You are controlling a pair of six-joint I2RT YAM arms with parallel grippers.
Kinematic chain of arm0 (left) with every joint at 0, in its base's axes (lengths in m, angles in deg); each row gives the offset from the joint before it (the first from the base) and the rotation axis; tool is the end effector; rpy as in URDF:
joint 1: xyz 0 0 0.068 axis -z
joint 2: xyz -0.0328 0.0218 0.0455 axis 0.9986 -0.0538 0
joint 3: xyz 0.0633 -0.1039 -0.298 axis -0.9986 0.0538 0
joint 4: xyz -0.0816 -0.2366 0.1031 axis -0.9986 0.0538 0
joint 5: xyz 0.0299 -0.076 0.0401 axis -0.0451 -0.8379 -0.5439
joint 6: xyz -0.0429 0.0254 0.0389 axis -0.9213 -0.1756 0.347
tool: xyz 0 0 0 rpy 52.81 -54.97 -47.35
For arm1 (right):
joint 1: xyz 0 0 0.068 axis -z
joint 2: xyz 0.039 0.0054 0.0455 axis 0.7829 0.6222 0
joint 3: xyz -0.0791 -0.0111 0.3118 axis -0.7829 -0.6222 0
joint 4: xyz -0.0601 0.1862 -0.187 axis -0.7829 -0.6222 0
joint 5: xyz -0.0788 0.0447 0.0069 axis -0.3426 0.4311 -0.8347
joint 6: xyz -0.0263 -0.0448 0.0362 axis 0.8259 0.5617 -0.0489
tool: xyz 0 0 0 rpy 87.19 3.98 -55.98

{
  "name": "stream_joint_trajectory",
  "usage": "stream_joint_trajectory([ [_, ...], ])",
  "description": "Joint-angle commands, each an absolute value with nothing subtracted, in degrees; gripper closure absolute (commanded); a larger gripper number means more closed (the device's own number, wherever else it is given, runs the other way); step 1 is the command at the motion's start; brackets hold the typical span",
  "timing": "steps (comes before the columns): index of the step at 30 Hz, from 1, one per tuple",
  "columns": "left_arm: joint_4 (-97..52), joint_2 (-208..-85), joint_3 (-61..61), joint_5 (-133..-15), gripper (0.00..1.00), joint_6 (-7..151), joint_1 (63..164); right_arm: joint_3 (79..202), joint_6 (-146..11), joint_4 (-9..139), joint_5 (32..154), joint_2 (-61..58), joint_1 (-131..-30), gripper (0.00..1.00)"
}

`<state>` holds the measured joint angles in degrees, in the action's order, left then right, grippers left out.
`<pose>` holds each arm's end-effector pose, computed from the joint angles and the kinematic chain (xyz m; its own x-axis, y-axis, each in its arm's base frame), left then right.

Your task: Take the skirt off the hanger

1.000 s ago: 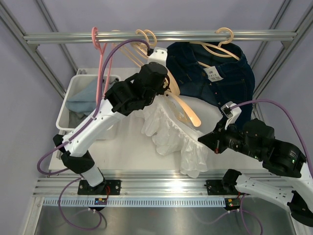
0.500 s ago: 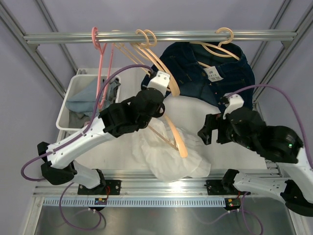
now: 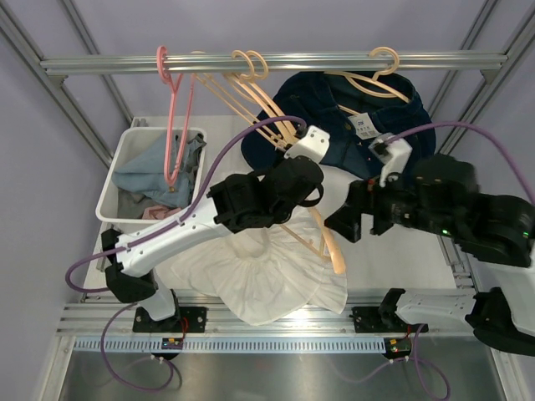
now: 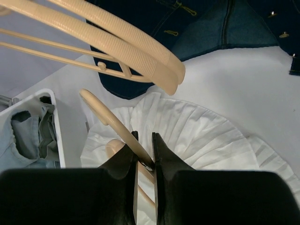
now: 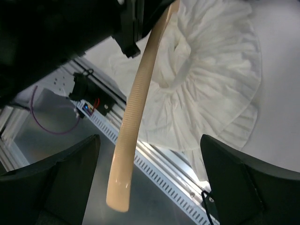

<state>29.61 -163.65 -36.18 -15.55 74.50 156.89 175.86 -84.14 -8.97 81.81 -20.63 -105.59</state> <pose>0.1540 -0.3140 0.4969 -0.2517 0.3894 -0.8860 0.3506 0.8900 0.2916 0.0638 0.0835 0.5688 -0.5456 -0.0753 -0.8346 -0.6135 0.7144 0.3366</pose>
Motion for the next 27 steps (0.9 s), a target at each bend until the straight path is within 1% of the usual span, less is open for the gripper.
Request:
stream_joint_trajectory([
  [1, 31.2, -166.6, -45.0, -11.6, 1.00, 74.9, 157.6, 170.5, -82.8, -7.8, 90.5, -19.1, -105.8, 0.05],
  [2, 31.7, -167.4, -48.3, -11.8, 1.00, 75.3, 157.6, 169.7, -83.1, -7.3, 91.5, -19.1, -105.8, 0.05],
  [6, 33.9, -171.2, -54.1, -11.9, 1.00, 75.7, 157.8, 164.3, -83.8, -4.9, 92.5, -20.6, -105.9, 0.11],
  [8, 33.3, -171.2, -54.3, -12.4, 1.00, 75.8, 158.0, 162.4, -83.7, -4.5, 92.9, -21.3, -105.9, 0.12],
  [9, 33.2, -171.1, -54.3, -12.6, 1.00, 75.7, 158.1, 160.6, -83.7, -3.8, 92.9, -22.2, -105.9, 0.15],
  [11, 33.4, -171.1, -54.4, -12.2, 1.00, 75.7, 158.2, 159.7, -83.8, -3.7, 91.8, -23.0, -105.9, 0.40],
  [12, 33.7, -171.1, -54.1, -12.0, 1.00, 75.6, 158.2, 159.4, -84.0, -3.7, 91.2, -23.6, -105.8, 0.56],
  [13, 34.1, -171.1, -54.0, -11.9, 1.00, 75.4, 158.1, 159.1, -84.2, -3.6, 90.1, -24.0, -105.9, 0.98],
  [14, 34.3, -170.9, -53.9, -11.8, 1.00, 75.0, 158.2, 158.8, -84.4, -3.3, 90.0, -24.6, -105.9, 1.00],
  [17, 34.2, -169.0, -52.9, -11.9, 0.99, 73.9, 158.2, 157.5, -84.7, -2.8, 87.4, -26.8, -105.9, 1.00],
  [18, 33.7, -168.2, -52.0, -12.6, 0.85, 73.9, 158.1, 157.3, -84.8, -3.0, 86.5, -27.8, -105.9, 1.00],
  [19, 32.7, -167.2, -50.3, -13.1, 0.52, 73.8, 158.2, 157.3, -84.9, -3.2, 85.3, -28.3, -105.9, 1.00],
  [21, 32.0, -163.6, -47.8, -12.8, 0.38, 73.2, 158.6, 156.6, -85.1, -3.6, 85.3, -29.3, -105.9, 1.00],
  [22, 30.8, -162.1, -46.5, -12.6, 0.18, 73.0, 158.8, 156.2, -85.1, -3.6, 85.3, -29.7, -105.9, 1.00],
  [25, 25.9, -155.5, -40.9, -12.6, 0.01, 74.3, 160.4, 154.5, -84.6, -3.7, 84.4, -30.9, -105.9, 1.00],
  [27, 24.6, -152.5, -38.7, -10.8, 0.01, 76.0, 163.0, 154.9, -84.5, -4.5, 83.8, -31.6, -105.9, 1.00],
])
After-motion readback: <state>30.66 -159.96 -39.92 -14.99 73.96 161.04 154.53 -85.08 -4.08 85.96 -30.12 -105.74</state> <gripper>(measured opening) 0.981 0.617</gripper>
